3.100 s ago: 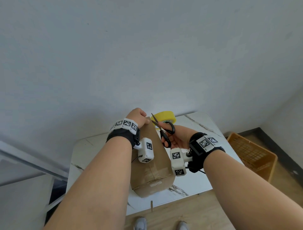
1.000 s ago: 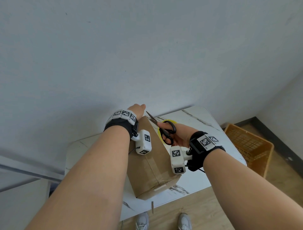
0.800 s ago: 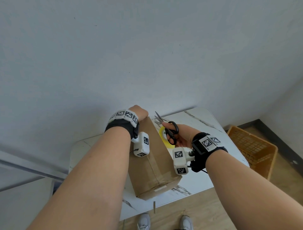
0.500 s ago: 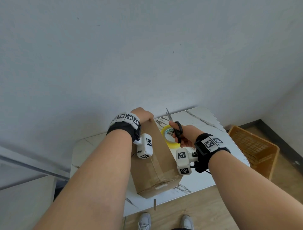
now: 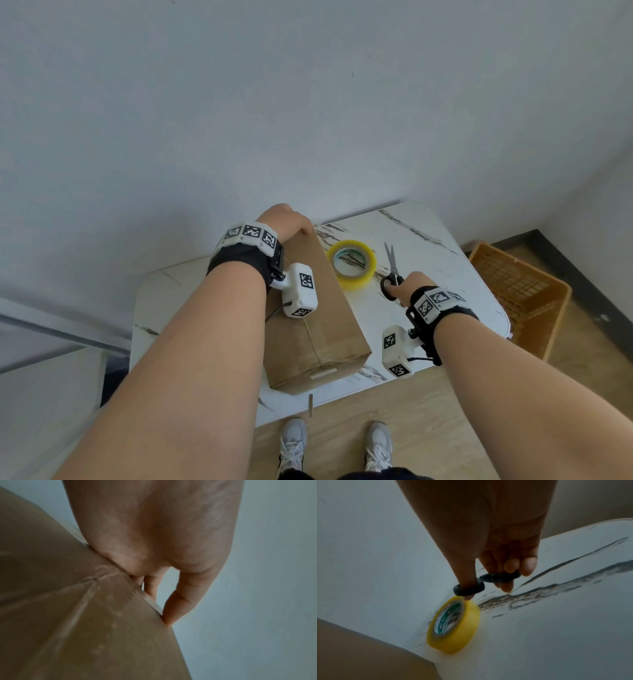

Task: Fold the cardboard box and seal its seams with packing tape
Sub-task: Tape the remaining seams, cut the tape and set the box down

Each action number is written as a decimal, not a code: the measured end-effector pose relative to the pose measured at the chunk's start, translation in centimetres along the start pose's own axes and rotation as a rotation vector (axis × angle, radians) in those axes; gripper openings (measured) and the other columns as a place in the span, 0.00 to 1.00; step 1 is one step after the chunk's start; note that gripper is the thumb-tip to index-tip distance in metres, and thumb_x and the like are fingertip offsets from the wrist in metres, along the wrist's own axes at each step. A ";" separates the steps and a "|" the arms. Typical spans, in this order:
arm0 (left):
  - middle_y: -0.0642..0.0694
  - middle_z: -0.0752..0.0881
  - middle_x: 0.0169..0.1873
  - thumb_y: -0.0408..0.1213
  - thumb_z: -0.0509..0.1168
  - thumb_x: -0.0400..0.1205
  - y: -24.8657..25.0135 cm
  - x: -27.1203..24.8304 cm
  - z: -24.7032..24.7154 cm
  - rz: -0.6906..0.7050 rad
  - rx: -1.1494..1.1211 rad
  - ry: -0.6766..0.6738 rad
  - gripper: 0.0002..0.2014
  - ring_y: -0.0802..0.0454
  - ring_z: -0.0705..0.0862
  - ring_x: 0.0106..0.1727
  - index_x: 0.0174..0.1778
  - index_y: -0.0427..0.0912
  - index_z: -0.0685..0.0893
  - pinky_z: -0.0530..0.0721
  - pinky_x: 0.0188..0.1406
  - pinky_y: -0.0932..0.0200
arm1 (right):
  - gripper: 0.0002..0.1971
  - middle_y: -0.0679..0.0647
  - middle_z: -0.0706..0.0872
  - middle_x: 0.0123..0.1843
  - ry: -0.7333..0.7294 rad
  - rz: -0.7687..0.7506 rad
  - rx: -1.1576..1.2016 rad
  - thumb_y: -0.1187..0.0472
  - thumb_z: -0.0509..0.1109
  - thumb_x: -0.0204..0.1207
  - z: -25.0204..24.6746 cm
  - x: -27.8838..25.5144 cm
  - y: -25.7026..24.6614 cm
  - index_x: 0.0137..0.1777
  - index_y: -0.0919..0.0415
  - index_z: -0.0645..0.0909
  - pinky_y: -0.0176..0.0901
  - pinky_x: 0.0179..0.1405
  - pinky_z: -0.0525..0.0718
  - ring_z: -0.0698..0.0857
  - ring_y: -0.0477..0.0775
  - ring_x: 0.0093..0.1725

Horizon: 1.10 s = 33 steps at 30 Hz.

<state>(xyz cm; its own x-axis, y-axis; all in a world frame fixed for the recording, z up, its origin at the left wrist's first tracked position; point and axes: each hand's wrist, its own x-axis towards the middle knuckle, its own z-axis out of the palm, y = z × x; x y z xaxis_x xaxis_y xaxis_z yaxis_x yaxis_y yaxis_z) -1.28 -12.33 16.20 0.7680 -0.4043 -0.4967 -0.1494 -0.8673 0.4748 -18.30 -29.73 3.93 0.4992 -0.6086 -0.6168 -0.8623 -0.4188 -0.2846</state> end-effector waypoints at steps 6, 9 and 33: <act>0.43 0.77 0.54 0.44 0.68 0.78 -0.3 0.2 -0.1 0.032 0.029 0.024 0.20 0.47 0.75 0.53 0.60 0.35 0.77 0.70 0.44 0.58 | 0.21 0.55 0.81 0.34 -0.084 0.027 -0.043 0.46 0.66 0.80 1.1 0.7 -0.6 0.35 0.64 0.75 0.39 0.25 0.71 0.75 0.51 0.27; 0.40 0.79 0.61 0.43 0.69 0.78 -0.5 0.2 -0.2 0.035 0.006 0.042 0.22 0.43 0.78 0.60 0.64 0.34 0.79 0.76 0.56 0.53 | 0.20 0.54 0.76 0.30 -0.098 0.034 -0.047 0.51 0.63 0.83 1.5 1.1 -0.8 0.32 0.62 0.71 0.39 0.25 0.70 0.74 0.51 0.27; 0.49 0.87 0.48 0.41 0.76 0.74 -0.9 -0.5 -0.5 0.133 -0.126 0.100 0.12 0.52 0.82 0.50 0.49 0.39 0.89 0.79 0.49 0.60 | 0.16 0.62 0.83 0.55 -0.249 -0.088 0.156 0.67 0.65 0.81 0.1 0.1 -2.2 0.67 0.68 0.78 0.40 0.38 0.85 0.82 0.55 0.42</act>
<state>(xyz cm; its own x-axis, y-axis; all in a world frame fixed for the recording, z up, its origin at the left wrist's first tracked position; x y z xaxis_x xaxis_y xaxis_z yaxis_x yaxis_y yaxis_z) -1.21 -11.16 16.41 0.8058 -0.4764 -0.3517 -0.1794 -0.7624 0.6218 -16.34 -28.81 4.38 0.5531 -0.3821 -0.7403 -0.8288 -0.3428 -0.4423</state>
